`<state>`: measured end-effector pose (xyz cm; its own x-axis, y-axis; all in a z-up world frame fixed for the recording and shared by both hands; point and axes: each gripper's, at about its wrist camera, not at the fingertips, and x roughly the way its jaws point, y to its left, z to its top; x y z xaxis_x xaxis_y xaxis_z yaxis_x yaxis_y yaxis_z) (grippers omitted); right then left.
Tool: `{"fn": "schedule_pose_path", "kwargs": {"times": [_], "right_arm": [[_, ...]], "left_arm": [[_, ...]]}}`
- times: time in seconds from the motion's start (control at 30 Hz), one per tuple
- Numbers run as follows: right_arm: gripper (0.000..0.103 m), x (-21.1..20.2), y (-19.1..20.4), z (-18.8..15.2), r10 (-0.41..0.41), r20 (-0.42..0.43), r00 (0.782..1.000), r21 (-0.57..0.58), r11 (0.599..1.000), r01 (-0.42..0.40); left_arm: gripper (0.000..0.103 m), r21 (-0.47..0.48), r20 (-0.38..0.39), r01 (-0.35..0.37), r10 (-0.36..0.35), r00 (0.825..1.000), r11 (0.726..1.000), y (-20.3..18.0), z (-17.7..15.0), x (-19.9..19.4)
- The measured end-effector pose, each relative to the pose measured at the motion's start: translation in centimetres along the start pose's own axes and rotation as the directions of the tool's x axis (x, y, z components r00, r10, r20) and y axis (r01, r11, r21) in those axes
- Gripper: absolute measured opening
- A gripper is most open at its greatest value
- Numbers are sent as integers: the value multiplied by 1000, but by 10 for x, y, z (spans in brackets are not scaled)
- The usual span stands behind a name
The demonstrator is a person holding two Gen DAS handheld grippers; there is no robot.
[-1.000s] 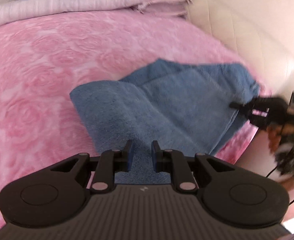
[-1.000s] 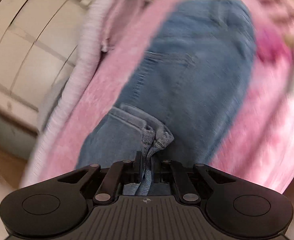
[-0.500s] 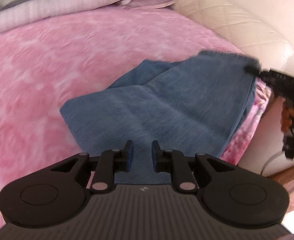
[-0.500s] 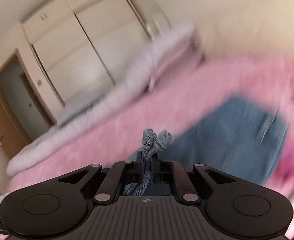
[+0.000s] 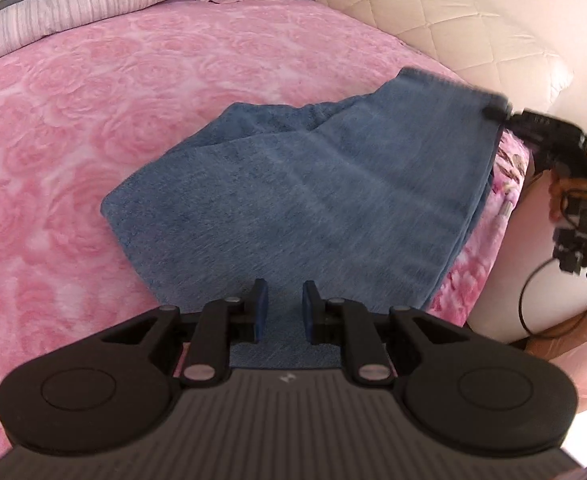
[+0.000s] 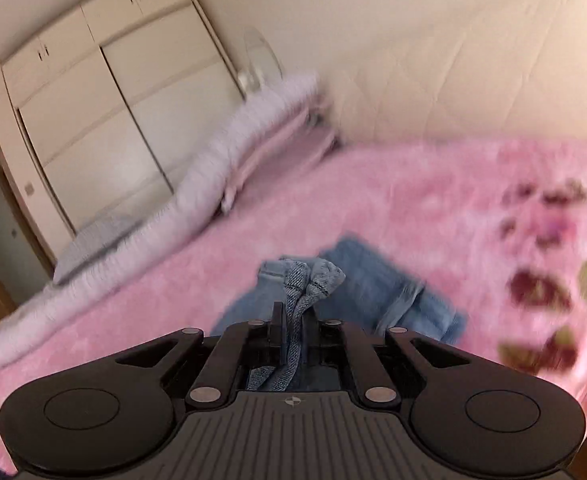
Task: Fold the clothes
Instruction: 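Fold the hems over toward the waistband with both grippers and release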
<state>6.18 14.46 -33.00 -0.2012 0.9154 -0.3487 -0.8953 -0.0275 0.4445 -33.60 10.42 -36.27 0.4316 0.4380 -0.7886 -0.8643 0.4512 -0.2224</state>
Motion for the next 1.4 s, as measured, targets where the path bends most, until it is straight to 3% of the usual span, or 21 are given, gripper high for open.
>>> {"fn": "schedule_pose_path", "kwargs": {"times": [0.13, 0.33, 0.5, 0.63, 0.7, 0.8, 0.87, 0.93, 1.1, 1.17, 1.4], "right_arm": [[5, 19, -41, -7, -72, -76, 995, 128, 988, 82], [5, 17, -38, 0, -83, -24, 996, 114, 990, 85], [5, 29, -50, -7, -139, -78, 987, 147, 978, 149], [9, 26, -40, 10, -164, -119, 979, 111, 978, 177], [24, 21, -29, 17, -242, -99, 965, 38, 968, 246], [29, 6, -15, 16, -281, -13, 960, 1, 960, 281], [29, 15, -16, 12, -259, -39, 965, -20, 966, 258], [29, 37, -23, 5, -328, -163, 930, -70, 945, 321], [29, 4, 7, 5, -308, -149, 940, -69, 951, 301], [29, -10, 27, -5, -262, -175, 949, -86, 964, 251], [30, -29, 59, -62, -230, -300, 926, -88, 973, 213]], "left_arm": [[13, 10, -25, -5, 5, 1000, 1000, -4, -4, 9], [13, 5, -22, 3, -3, 1000, 1000, -2, -3, 9], [13, 20, -14, -17, 17, 1000, 1000, -2, -3, 4], [13, 35, -8, -40, 40, 999, 999, -3, -4, -1], [13, 36, 7, -40, 40, 999, 999, -1, -5, -9], [13, 24, 2, -22, 22, 1000, 999, 0, -10, -12], [14, 32, -29, -39, 40, 999, 999, -1, -15, -3], [14, 34, -43, -64, 66, 997, 997, -4, -19, 3], [14, 18, -33, -135, 135, 990, 991, -18, -17, -8], [14, 15, -35, -163, 163, 986, 987, -23, -18, -13], [17, 0, -18, -225, 225, 974, 974, -32, -31, -41]]}}
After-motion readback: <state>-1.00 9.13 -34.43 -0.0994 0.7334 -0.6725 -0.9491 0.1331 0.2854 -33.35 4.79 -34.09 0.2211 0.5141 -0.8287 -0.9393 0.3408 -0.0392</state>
